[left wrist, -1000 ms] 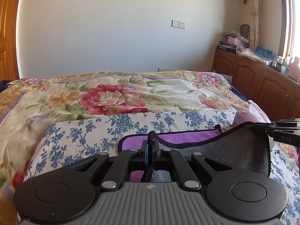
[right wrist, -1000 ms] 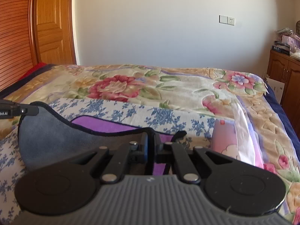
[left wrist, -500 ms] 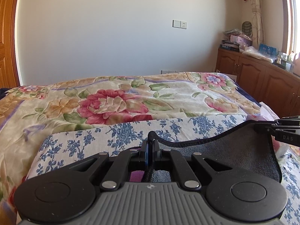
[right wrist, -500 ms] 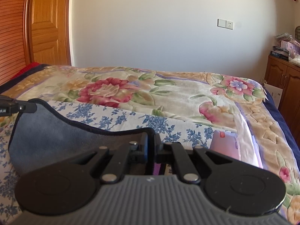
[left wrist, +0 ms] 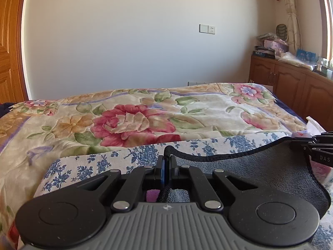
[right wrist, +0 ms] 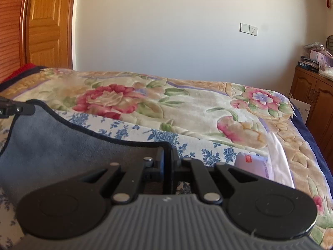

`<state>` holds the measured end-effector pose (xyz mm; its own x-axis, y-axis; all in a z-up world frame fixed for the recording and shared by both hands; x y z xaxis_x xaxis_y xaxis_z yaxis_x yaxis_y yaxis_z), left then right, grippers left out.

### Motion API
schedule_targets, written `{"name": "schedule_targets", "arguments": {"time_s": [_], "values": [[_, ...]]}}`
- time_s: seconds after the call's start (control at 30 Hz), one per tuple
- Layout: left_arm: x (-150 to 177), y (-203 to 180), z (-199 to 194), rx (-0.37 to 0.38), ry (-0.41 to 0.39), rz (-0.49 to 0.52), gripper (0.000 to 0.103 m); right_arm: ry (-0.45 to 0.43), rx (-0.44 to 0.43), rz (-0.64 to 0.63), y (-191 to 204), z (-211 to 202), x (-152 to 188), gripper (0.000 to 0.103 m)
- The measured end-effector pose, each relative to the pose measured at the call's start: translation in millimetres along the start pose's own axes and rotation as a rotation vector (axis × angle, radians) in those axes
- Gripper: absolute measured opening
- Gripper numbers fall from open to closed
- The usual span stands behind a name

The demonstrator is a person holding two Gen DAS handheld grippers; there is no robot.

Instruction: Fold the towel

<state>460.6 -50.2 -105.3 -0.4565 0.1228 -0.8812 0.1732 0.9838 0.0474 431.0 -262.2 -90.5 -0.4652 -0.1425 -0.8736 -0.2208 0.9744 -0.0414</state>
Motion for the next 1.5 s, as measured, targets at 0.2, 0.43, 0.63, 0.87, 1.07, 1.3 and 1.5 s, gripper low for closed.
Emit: {"name": "schedule_targets", "arguments": {"time_s": [0.2, 0.43, 0.63, 0.87, 1.07, 1.3, 1.5], "values": [[5, 1, 15, -0.009, 0.014, -0.001, 0.005, 0.032, 0.019, -0.014, -3, 16, 8, 0.007], [18, 0, 31, -0.022, 0.047, 0.022, 0.005, 0.078, 0.024, 0.009, -3, 31, 23, 0.007], [28, 3, 38, -0.048, 0.062, 0.036, 0.007, 0.096, 0.025, 0.015, -3, 35, 30, 0.008], [25, 5, 38, -0.073, 0.055, 0.038, 0.022, 0.102, 0.027, 0.012, -3, 35, 30, 0.01], [21, 6, 32, -0.092, 0.024, 0.035, 0.063, 0.11, 0.034, 0.021, -5, 32, 30, 0.025], [18, 12, 14, -0.092, 0.027, 0.016, 0.085, 0.087, 0.02, 0.03, 3, 10, 21, 0.054], [2, 11, -18, -0.099, 0.004, 0.031, 0.096, 0.061, 0.009, 0.045, 13, -21, 6, 0.061]]}}
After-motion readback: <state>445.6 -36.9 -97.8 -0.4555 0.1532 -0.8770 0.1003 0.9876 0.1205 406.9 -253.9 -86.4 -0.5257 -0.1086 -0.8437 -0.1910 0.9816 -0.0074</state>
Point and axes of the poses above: each gripper's, at about its wrist camera, not at the fingertips, and z roughly the way its jaws point, y to its left, x to its underside, the point moved 10 cm from there along z, roughly the way its jaws point, and after that the axes turned 6 degrees about -x, right-handed, at the moved point
